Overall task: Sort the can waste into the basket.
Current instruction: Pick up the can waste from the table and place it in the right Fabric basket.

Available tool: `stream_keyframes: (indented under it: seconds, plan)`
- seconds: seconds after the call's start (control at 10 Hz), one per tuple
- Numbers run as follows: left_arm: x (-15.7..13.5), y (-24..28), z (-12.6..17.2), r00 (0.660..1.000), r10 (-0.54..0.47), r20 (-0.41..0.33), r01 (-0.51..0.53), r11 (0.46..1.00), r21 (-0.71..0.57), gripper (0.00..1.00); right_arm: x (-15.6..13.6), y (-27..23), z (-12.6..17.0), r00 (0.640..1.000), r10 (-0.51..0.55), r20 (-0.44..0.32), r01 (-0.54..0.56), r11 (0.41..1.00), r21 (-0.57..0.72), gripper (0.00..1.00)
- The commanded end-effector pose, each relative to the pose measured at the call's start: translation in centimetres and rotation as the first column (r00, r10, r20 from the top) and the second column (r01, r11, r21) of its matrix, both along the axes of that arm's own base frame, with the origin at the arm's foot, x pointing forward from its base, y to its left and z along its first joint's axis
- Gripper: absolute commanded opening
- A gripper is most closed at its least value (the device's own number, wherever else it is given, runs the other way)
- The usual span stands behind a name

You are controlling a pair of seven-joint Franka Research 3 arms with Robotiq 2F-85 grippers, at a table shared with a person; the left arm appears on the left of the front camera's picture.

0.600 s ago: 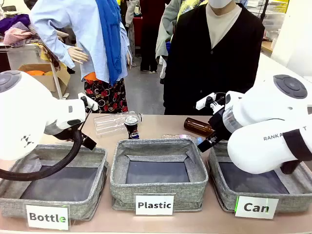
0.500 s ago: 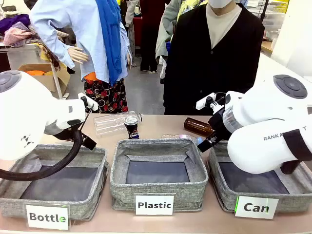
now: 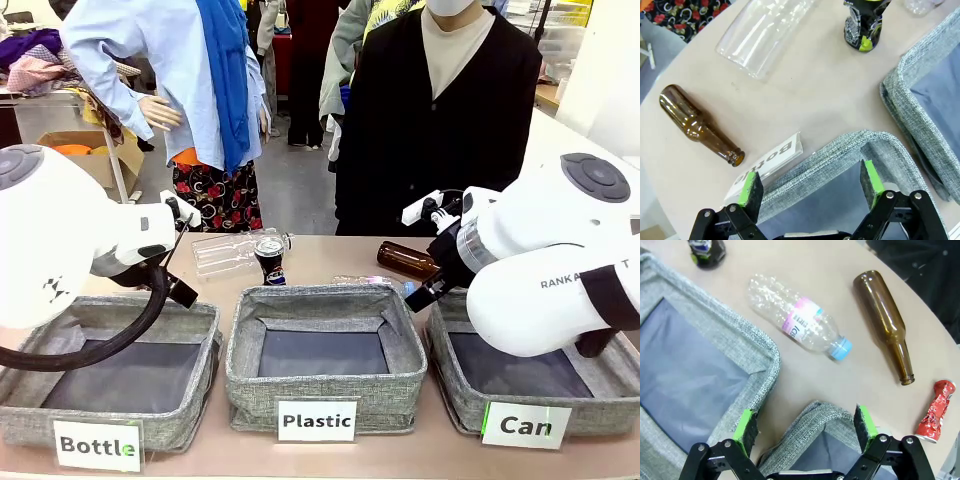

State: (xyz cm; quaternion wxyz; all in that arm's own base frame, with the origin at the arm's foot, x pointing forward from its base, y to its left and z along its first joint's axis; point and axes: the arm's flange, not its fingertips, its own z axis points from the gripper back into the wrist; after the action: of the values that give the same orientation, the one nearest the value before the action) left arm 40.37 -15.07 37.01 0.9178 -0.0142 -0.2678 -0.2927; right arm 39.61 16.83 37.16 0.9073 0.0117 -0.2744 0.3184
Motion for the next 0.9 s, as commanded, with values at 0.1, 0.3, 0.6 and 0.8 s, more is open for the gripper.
stream_keyframes:
  seconds: [0.1,0.3,0.6,0.8]
  plan:
    - [0.0,0.0,0.0,1.0,0.0,0.0,0.0,1.0,0.0,1.0,0.0,0.0,0.0,1.0,0.0,0.0,0.0,1.0,0.0,1.0]
    - [0.0,0.0,0.0,1.0,0.0,0.0,0.0,1.0,0.0,1.0,0.0,0.0,0.0,1.0,0.0,0.0,0.0,1.0,0.0,1.0]
    - [0.0,0.0,0.0,1.0,0.0,0.0,0.0,1.0,0.0,1.0,0.0,0.0,0.0,1.0,0.0,0.0,0.0,1.0,0.0,1.0]
    - [-1.7,0.7,2.9,0.998,-0.06,0.001,0.06,0.993,-0.097,1.0,-1.6,-2.1,5.3,0.998,0.016,-0.054,-0.01,0.994,0.111,1.0]
